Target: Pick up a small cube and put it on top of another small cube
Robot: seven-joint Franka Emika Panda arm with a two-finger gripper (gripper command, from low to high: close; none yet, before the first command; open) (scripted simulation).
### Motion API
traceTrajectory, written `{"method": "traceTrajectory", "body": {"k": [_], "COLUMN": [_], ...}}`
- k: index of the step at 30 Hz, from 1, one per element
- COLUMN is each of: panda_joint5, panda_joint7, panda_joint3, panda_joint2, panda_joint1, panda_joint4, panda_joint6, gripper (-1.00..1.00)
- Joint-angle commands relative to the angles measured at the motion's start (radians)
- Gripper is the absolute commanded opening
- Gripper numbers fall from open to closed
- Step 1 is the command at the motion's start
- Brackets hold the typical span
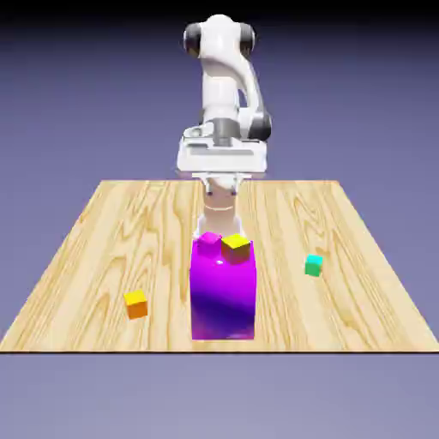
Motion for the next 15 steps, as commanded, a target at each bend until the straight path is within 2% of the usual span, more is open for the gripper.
{"method": "traceTrajectory", "body": {"k": [1, 15], "panda_joint5": [0.044, 0.652], "panda_joint7": [0.002, 0.032], "panda_joint3": [0.004, 0.063], "panda_joint2": [0.009, 0.138], "panda_joint1": [0.01, 0.145], "panda_joint4": [-0.002, -0.026], "panda_joint6": [-0.007, -0.104], "gripper": [0.0, 0.0]}}
